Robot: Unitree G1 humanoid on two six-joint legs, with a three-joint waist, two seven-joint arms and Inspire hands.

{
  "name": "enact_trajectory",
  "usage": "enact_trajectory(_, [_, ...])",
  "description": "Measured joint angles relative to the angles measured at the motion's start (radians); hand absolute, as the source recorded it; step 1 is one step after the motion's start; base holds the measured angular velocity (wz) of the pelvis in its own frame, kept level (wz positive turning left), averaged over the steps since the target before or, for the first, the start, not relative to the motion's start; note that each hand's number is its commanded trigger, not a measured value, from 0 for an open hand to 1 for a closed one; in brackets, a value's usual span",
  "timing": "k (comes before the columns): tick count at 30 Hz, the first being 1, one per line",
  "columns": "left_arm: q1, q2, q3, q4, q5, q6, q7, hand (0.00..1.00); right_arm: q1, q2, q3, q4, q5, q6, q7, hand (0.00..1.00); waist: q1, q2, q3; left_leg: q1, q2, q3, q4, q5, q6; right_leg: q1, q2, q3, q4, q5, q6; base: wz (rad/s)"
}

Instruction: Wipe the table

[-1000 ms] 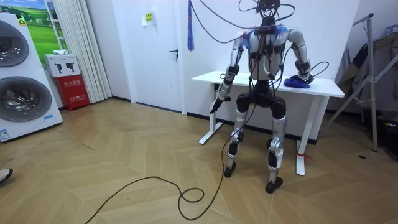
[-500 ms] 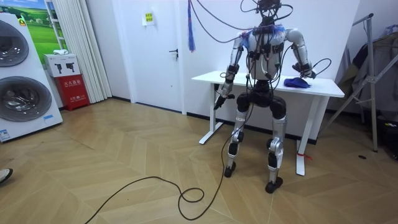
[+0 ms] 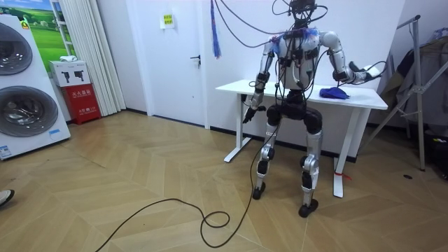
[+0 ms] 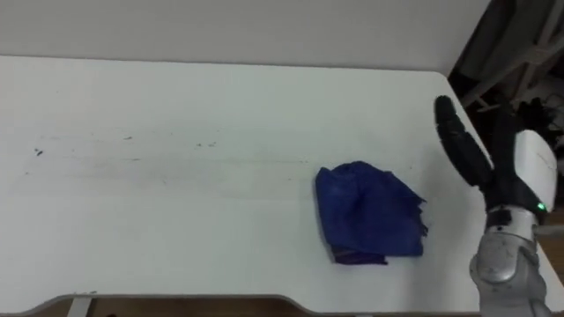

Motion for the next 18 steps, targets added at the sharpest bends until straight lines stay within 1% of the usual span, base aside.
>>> enact_trajectory(1, [0.003,0.000,0.021,-0.001,0.000,0.001,0.000,0.00,0.010,-0.003,-0.038,0.007,0.019,0.002,-0.012,0.00,-0.017,-0.008,0.0011,-0.002,0.001,0.003,0.000,0.000,0.000,-0.004,0.001,0.001,0.001,0.000,0.000,-0.07])
enact_trajectory(2, [0.005,0.000,0.030,-0.001,0.002,0.001,-0.001,0.00,0.011,-0.007,-0.057,0.018,0.026,0.002,-0.016,0.00,-0.024,-0.010,0.0013,-0.003,0.001,0.003,0.001,0.000,-0.001,-0.005,0.001,0.002,0.001,0.000,0.000,-0.04])
enact_trajectory(4, [0.016,0.001,0.070,-0.001,0.005,0.000,-0.005,0.00,0.012,-0.020,-0.143,0.098,0.073,0.002,-0.028,0.00,-0.047,-0.023,-0.0025,-0.002,0.002,0.003,0.002,-0.001,-0.001,-0.005,0.002,0.003,0.000,0.000,0.000,0.00])
enact_trajectory(5, [0.018,0.001,0.080,-0.001,0.006,0.001,-0.006,0.00,0.012,-0.020,-0.164,0.114,0.086,0.004,-0.032,0.00,-0.050,-0.026,-0.0029,-0.001,0.003,0.005,0.001,-0.001,-0.001,-0.005,0.003,0.005,0.001,0.000,0.000,-0.08])
enact_trajectory(7, [0.027,0.003,0.098,-0.001,0.009,0.001,-0.006,0.00,0.013,-0.029,-0.239,0.162,0.113,0.010,-0.054,0.00,-0.072,-0.031,-0.0025,0.002,0.004,0.013,0.002,-0.004,-0.001,-0.009,0.004,0.015,0.004,0.000,0.000,-0.11])
enact_trajectory(8, [0.029,0.003,0.104,-0.001,0.008,0.001,-0.006,0.00,0.013,-0.034,-0.253,0.180,0.123,0.010,-0.060,0.00,-0.077,-0.033,-0.0020,0.002,0.004,0.014,0.002,-0.004,-0.001,-0.010,0.004,0.016,0.004,0.000,0.000,-0.08])
enact_trajectory(10, [0.034,0.004,0.134,0.002,0.008,0.002,-0.006,0.00,0.017,-0.064,-0.300,0.281,0.181,0.015,-0.077,0.00,-0.088,-0.041,-0.0033,0.004,0.006,0.024,0.003,-0.007,-0.002,-0.013,0.006,0.024,0.005,0.000,0.000,-0.10])
enact_trajectory(11, [0.036,0.005,0.137,0.002,0.008,0.002,-0.005,0.00,0.020,-0.074,-0.308,0.306,0.193,0.021,-0.080,0.00,-0.091,-0.043,-0.0023,0.004,0.006,0.026,0.003,-0.009,-0.003,-0.014,0.007,0.026,0.005,0.000,0.000,-0.11])
enact_trajectory(12, [0.043,0.008,0.139,0.006,0.008,0.002,-0.004,0.00,0.021,-0.092,-0.321,0.362,0.215,0.028,-0.089,0.00,-0.097,-0.045,-0.0030,0.004,0.008,0.030,0.003,-0.010,-0.003,-0.016,0.009,0.028,0.006,0.001,-0.001,-0.13])
enact_trajectory(13, [0.049,0.008,0.146,0.009,0.006,0.003,-0.004,0.00,0.022,-0.101,-0.340,0.412,0.231,0.031,-0.098,0.00,-0.103,-0.046,-0.0048,0.004,0.012,0.038,0.003,-0.012,-0.004,-0.022,0.013,0.035,0.006,0.002,-0.003,-0.15])
enact_trajectory(15, [0.056,0.008,0.166,0.009,0.001,0.004,-0.003,0.00,0.023,-0.108,-0.369,0.502,0.280,0.033,-0.108,0.00,-0.109,-0.052,-0.0063,0.004,0.022,0.045,0.008,-0.016,-0.009,-0.024,0.022,0.039,0.005,0.003,-0.005,-0.12])
enact_trajectory(16, [0.056,0.008,0.172,0.009,0.002,0.004,-0.004,0.00,0.035,-0.114,-0.389,0.551,0.308,0.042,-0.111,0.00,-0.113,-0.053,-0.0067,0.004,0.025,0.045,0.007,-0.017,-0.011,-0.024,0.025,0.040,0.005,0.003,-0.005,-0.04])
enact_trajectory(18, [0.058,0.008,0.174,0.009,0.005,0.005,-0.005,0.00,0.067,-0.118,-0.399,0.603,0.348,0.055,-0.109,0.00,-0.117,-0.053,-0.0065,0.004,0.028,0.046,0.006,-0.019,-0.013,-0.024,0.028,0.042,0.003,0.003,-0.006,0.00])
